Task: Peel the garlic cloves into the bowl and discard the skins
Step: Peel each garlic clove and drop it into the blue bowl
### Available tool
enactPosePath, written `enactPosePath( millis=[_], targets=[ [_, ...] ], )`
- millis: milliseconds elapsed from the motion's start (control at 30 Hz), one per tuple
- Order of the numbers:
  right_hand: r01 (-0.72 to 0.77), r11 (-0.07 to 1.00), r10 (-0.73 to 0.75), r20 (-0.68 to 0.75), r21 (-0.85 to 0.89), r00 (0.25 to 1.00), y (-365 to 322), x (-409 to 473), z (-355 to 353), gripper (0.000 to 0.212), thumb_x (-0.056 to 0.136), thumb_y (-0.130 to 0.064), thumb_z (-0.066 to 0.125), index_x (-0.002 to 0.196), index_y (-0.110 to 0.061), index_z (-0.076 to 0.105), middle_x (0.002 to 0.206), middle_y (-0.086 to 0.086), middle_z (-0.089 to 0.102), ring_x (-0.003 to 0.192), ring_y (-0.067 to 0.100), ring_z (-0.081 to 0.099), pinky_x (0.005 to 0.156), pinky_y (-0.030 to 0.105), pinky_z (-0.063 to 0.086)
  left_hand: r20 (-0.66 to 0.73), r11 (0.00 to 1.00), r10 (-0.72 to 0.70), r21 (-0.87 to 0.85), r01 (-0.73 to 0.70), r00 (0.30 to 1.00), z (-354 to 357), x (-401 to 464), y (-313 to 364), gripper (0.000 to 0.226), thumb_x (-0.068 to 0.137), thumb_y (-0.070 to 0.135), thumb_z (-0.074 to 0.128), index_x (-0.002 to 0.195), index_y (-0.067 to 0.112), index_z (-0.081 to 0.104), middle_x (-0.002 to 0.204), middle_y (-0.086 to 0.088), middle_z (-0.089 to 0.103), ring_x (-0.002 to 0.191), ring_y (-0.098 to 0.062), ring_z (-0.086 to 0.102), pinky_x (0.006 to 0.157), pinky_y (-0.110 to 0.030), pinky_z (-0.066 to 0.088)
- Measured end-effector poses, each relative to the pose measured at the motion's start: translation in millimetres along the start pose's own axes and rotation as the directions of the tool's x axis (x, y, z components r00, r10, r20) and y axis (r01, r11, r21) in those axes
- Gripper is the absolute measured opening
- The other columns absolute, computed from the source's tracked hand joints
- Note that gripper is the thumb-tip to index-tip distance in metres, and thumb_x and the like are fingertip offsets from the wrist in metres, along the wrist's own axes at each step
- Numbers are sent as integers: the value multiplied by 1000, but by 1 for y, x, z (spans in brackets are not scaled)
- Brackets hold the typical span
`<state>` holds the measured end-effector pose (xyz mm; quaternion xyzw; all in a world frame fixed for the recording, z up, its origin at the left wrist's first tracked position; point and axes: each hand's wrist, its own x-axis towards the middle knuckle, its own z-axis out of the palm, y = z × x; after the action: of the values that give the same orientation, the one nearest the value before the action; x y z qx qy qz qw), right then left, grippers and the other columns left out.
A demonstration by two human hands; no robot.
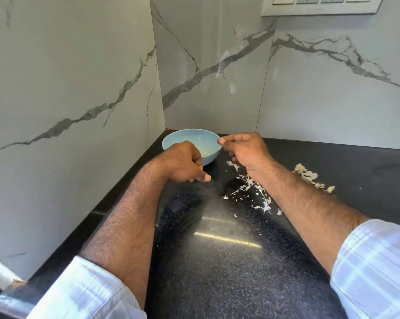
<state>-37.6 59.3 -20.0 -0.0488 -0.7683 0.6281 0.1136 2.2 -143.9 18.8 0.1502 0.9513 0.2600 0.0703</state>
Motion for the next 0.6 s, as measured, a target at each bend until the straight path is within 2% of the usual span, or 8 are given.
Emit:
enactPosePath(
  millis=[100,200,267,333,400,467,533,600],
  targets=[
    [2,1000,-1,66,-11,998,-7,-13,-25,8,89,-22,83,93,-14,83,75,2,76,66,13,59,57,27,50,-46,991,57,-120,-62,997,7,1,7,28,86,37,90,77,15,74,69,-1,76,61,-10,65,72,-34,59],
    [35,994,-22,131,-102,991,-11,-36,-61,29,95,-44,76,90,-16,84,69,3,71,60,13,55,55,25,49,-85,973,114,-192,-129,990,16,-1,19,33,96,42,78,79,14,74,70,-2,77,58,-10,65,70,-31,57],
    [97,971,-72,120,-219,990,-7,-54,-89,40,95,-56,70,85,-19,84,64,3,68,57,12,54,59,24,51,-105,960,112,-244,-135,988,26,-2,29,47,103,50,65,79,11,74,66,-4,75,53,-11,63,66,-28,55],
    [169,924,-148,88,-343,985,0,-67,-115,30,91,-48,77,81,-20,83,63,0,70,56,9,57,63,25,53,-166,948,102,-283,-147,981,39,-2,38,58,103,57,62,75,8,72,60,-7,70,48,-14,59,57,-27,53],
    [212,898,-173,134,-386,976,4,-78,-135,8,86,-27,86,89,-22,82,75,-2,75,63,7,61,69,26,58,-229,925,153,-309,-221,961,55,0,47,43,101,47,71,83,8,71,63,-8,70,50,-19,61,54,-30,53],
    [249,889,-205,153,-385,967,7,-85,-148,16,86,-19,86,99,-24,80,83,-2,77,63,2,63,68,17,56,-274,895,223,-322,-308,936,70,3,52,15,99,21,78,107,13,70,78,-11,73,63,-26,71,57,-39,61],
    [291,869,-273,102,-399,957,8,-88,-158,7,92,-25,81,98,-24,80,77,-2,77,54,-3,60,52,9,46,-300,870,256,-343,-355,919,81,8,57,28,96,9,78,121,18,68,91,-11,73,78,-32,75,64,-46,65],
    [327,833,-316,102,-445,943,9,-86,-164,11,93,-18,79,102,-24,80,85,-6,77,59,-7,61,54,5,46,-324,856,235,-378,-353,916,87,15,62,26,94,10,79,117,19,71,96,-12,74,86,-38,73,66,-44,65]
  ],
)
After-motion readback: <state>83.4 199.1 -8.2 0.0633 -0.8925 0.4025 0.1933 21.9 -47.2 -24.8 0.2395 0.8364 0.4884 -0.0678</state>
